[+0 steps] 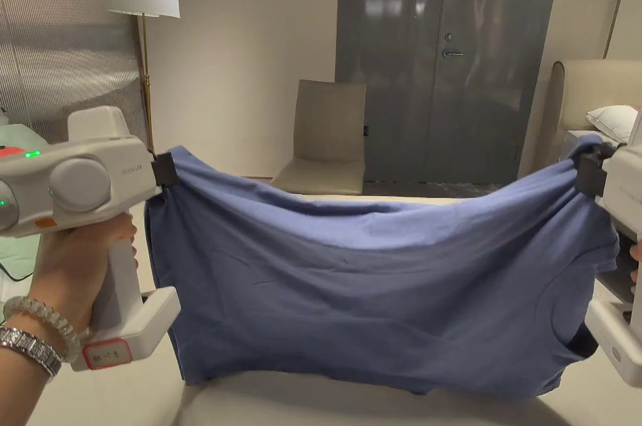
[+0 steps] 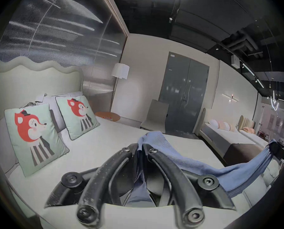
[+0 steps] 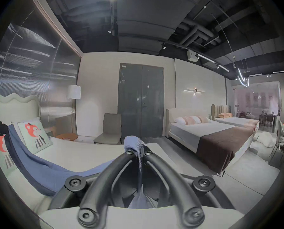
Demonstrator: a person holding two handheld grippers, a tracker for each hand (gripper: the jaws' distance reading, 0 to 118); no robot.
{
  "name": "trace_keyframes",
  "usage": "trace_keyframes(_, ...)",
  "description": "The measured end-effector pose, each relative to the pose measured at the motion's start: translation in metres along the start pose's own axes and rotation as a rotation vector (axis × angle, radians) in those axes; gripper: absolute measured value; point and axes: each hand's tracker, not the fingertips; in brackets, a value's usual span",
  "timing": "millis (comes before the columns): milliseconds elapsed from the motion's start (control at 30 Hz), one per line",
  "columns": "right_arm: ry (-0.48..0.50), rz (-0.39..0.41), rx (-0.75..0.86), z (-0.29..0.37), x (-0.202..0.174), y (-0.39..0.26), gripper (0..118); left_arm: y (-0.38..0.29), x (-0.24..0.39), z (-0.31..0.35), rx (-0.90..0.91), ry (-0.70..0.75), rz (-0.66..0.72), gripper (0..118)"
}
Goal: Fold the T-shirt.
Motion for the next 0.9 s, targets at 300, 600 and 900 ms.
trace_keyframes(300,0.017,-0.009,-0.105,0.099,0.018,-0.068,3,-0.078,-0.028,0.080,-0.142,0.008,-0.040,4)
trace_keyframes(600,0.060,0.017,-0.265,0.196,0.029,-0.141,3,-0.159,-0.067,0.160,-0.292,0.019,-0.040,4)
trace_keyframes(900,0.089,0.033,-0.454,0.260,0.034,-0.217,3,-0.245,-0.100,0.211,-0.493,0.078,-0.071,4)
